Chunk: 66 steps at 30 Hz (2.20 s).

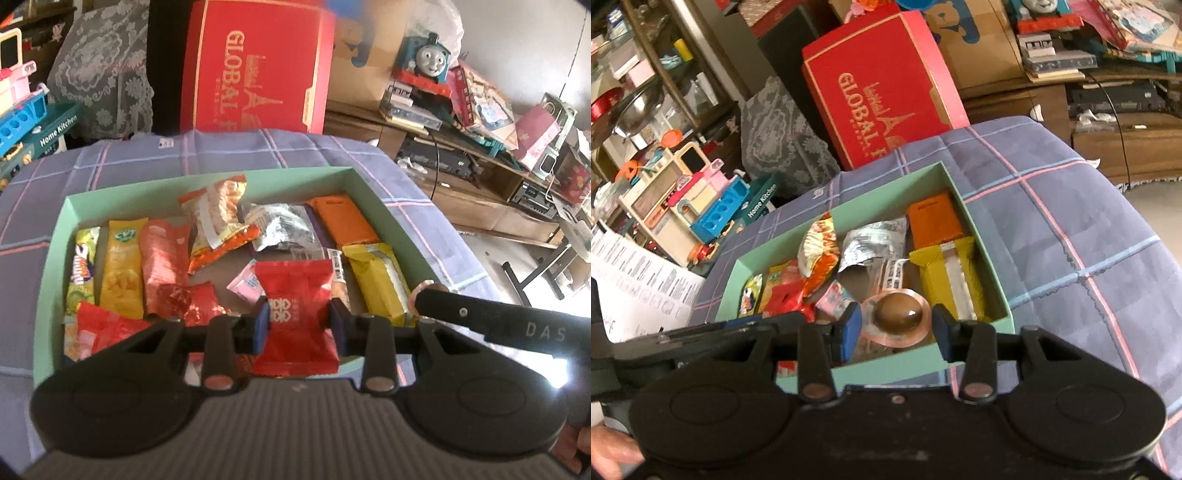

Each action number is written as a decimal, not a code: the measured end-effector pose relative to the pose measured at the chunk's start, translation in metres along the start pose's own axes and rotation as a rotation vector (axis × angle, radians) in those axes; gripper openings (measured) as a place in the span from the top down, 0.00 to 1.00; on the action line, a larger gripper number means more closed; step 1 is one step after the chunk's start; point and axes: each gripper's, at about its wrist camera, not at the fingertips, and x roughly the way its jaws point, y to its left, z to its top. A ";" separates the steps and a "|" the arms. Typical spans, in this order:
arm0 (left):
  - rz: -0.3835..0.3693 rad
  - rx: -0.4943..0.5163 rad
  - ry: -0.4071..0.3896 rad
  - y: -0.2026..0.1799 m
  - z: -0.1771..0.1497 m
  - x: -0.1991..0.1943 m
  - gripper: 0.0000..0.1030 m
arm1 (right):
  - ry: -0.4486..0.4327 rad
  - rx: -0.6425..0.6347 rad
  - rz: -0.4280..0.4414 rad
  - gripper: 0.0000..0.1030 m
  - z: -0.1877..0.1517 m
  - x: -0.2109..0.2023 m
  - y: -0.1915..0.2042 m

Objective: Organize snacks
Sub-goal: 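Carry both snacks into the green box and open both tools to release them, then withdraw both open tools from the box toward the last snacks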

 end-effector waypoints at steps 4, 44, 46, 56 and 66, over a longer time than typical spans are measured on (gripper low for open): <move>0.006 0.006 0.029 0.000 -0.001 0.016 0.67 | 0.023 0.016 -0.002 0.60 0.004 0.016 -0.004; 0.046 -0.066 0.014 0.028 -0.062 -0.047 0.00 | 0.035 0.000 -0.010 0.00 -0.025 -0.012 0.030; 0.056 -0.083 0.022 0.037 -0.069 -0.052 0.00 | 0.048 -0.009 -0.007 0.00 -0.029 -0.012 0.035; 0.133 -0.190 0.051 0.089 -0.103 -0.071 0.00 | 0.127 -0.067 0.018 0.00 -0.052 -0.001 0.065; 0.188 -0.266 0.073 0.126 -0.129 -0.075 0.00 | 0.213 -0.144 0.038 0.00 -0.076 0.016 0.095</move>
